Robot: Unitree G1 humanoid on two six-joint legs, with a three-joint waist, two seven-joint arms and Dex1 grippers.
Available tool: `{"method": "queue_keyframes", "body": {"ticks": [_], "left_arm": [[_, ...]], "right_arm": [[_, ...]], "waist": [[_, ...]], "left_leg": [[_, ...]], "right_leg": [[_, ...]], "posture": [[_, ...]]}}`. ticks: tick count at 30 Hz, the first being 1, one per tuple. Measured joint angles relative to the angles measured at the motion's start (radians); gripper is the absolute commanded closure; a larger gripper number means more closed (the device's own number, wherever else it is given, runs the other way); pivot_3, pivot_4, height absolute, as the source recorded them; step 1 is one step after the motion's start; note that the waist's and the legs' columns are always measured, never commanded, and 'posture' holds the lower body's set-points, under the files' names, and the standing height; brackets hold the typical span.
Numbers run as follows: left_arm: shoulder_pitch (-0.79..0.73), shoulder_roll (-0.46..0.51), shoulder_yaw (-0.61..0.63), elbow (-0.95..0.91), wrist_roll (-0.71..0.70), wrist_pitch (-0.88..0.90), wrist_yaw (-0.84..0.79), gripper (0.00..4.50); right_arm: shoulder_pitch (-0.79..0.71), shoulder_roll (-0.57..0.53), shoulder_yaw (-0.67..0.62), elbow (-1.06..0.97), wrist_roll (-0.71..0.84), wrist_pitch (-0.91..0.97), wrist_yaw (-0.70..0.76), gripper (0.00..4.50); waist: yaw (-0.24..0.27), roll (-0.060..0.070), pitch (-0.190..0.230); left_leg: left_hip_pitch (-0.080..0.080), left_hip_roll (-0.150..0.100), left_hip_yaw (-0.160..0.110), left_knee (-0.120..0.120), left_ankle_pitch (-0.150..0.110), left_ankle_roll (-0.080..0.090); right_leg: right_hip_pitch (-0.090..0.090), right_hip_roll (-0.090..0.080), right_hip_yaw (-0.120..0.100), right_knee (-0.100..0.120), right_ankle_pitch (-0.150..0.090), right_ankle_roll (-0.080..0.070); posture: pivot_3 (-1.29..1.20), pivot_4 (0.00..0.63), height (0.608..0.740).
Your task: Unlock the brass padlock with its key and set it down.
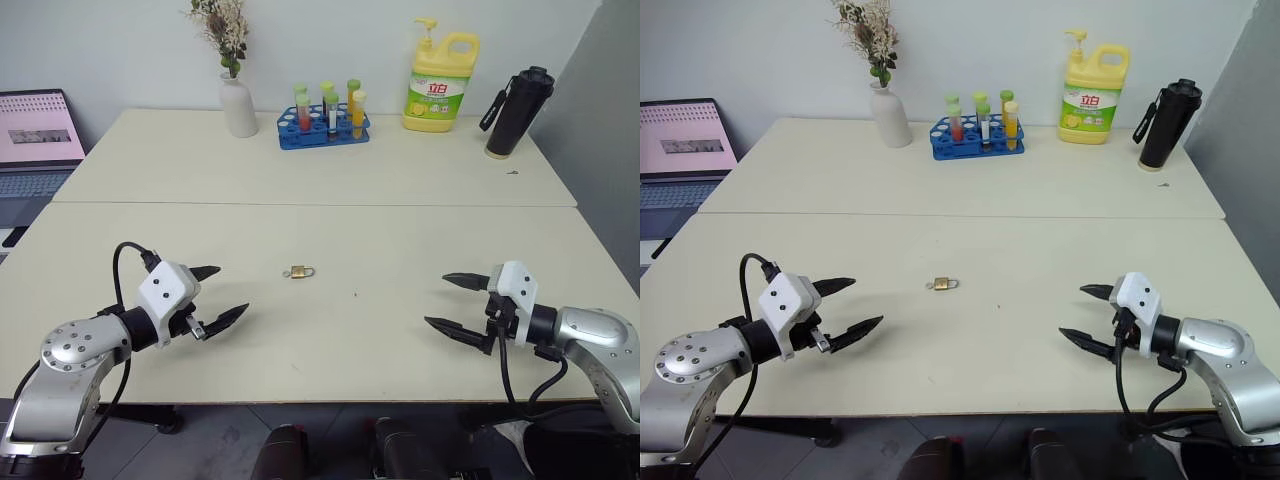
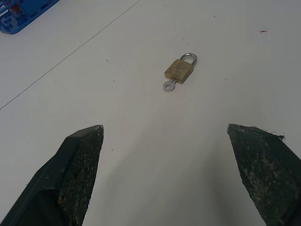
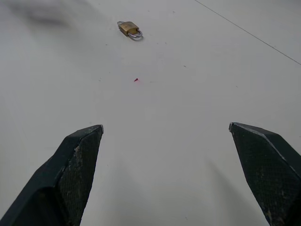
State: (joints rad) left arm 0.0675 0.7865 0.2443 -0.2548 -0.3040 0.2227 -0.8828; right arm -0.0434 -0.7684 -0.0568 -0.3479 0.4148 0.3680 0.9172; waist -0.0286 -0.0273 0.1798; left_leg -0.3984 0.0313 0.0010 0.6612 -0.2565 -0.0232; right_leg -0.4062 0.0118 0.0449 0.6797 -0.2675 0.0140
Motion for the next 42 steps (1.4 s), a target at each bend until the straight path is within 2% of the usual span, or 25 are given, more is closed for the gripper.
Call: {"method": "queue_keyframes", "body": {"ticks": [7, 10, 13, 15, 19, 21, 24, 28, 33, 42], "left_arm": [[0.005, 0.007, 0.016, 0.031, -0.032, -0.005, -0.039, 0.13], [0.008, 0.009, 0.026, 0.028, -0.031, -0.003, -0.035, 0.13], [0.031, 0.01, 0.04, 0.011, -0.066, 0.02, -0.052, 0.13], [0.036, 0.01, 0.041, 0.005, -0.084, 0.032, -0.062, 0.13], [0.024, 0.019, 0.055, 0.013, -0.088, 0.034, -0.069, 0.13], [0.011, 0.023, 0.059, 0.011, -0.092, 0.036, -0.069, 0.13], [0.024, 0.03, 0.064, 0.017, -0.091, 0.05, -0.071, 0.13], [0.02, 0.036, 0.068, 0.016, -0.092, 0.056, -0.071, 0.13], [0.022, 0.036, 0.067, 0.008, -0.092, 0.059, -0.07, 0.13], [0.026, 0.035, 0.057, 0.004, -0.089, 0.06, -0.067, 0.13]], "right_arm": [[-0.046, 0.001, 0.022, 0.0, 0.002, 0.017, 0.021, 0.0], [-0.147, 0.029, 0.077, 0.007, 0.001, 0.039, 0.027, 0.0], [-0.277, 0.108, 0.172, 0.045, -0.022, 0.046, 0.029, 0.0], [-0.305, 0.129, 0.213, 0.053, -0.036, 0.046, 0.035, 0.0], [-0.623, 0.407, 0.429, 0.338, -0.191, 0.059, -0.004, 0.0], [-0.693, 0.471, 0.472, 0.405, -0.207, 0.056, 0.0, 0.0], [-0.772, 0.519, 0.477, 0.567, -0.245, 0.036, 0.004, 0.0], [-0.871, 0.598, 0.535, 0.835, -0.331, -0.08, 0.047, 0.0], [-0.971, 0.69, 0.537, 1.132, -0.399, -0.208, 0.036, 0.0], [-1.03, 0.788, 0.468, 1.371, -0.446, -0.255, -0.006, 0.0]], "waist": [[0.0, 0.0, 0.0], [-0.006, 0.0, 0.0], [-0.011, 0.0, 0.0], [-0.004, 0.0, 0.0], [-0.016, -0.001, 0.001], [-0.008, -0.001, 0.0], [0.006, -0.002, 0.0], [-0.002, -0.002, 0.0], [-0.005, -0.001, 0.0], [-0.006, -0.001, 0.001]], "left_leg": [[0.0, 0.0, 0.0, 0.0, 0.0, 0.0], [0.001, 0.001, 0.0, 0.0, 0.0, 0.0], [0.001, 0.002, 0.0, 0.0, 0.0, 0.0], [0.0, 0.002, -0.001, -0.001, 0.0, 0.0], [0.0, 0.003, 0.0, 0.0, 0.0, 0.0], [0.0, 0.004, -0.001, 0.0, 0.0, 0.0], [-0.002, 0.0, -0.001, 0.0, 0.0, 0.0], [-0.002, -0.001, 0.002, 0.0, 0.0, 0.0], [-0.002, 0.001, 0.0, -0.001, 0.0, 0.0], [-0.002, 0.001, 0.0, -0.001, 0.0, 0.0]], "right_leg": [[0.0, 0.0, 0.0, 0.0, 0.0, 0.0], [0.0, 0.0, 0.0, 0.001, 0.0, 0.0], [-0.001, 0.002, -0.001, 0.001, 0.0, 0.0], [-0.001, 0.002, -0.001, 0.001, -0.001, -0.001], [-0.003, 0.002, -0.001, 0.003, 0.002, -0.004], [-0.003, 0.003, -0.003, 0.002, 0.001, -0.005], [-0.003, -0.001, -0.004, 0.001, 0.004, -0.009], [-0.003, -0.003, -0.004, 0.001, 0.004, -0.008], [-0.004, -0.002, -0.004, 0.002, 0.004, -0.009], [-0.004, -0.002, -0.004, 0.002, 0.004, -0.009]], "posture": [[0.0, 0.15, 0.74], [0.0, 0.15, 0.74], [0.0, 0.15, 0.74], [0.0, 0.15, 0.74], [0.0, 0.15, 0.74], [0.0, 0.15, 0.74], [0.0, 0.15, 0.74], [0.0, 0.15, 0.74], [0.0, 0.15, 0.74], [0.0, 0.15, 0.74]]}}
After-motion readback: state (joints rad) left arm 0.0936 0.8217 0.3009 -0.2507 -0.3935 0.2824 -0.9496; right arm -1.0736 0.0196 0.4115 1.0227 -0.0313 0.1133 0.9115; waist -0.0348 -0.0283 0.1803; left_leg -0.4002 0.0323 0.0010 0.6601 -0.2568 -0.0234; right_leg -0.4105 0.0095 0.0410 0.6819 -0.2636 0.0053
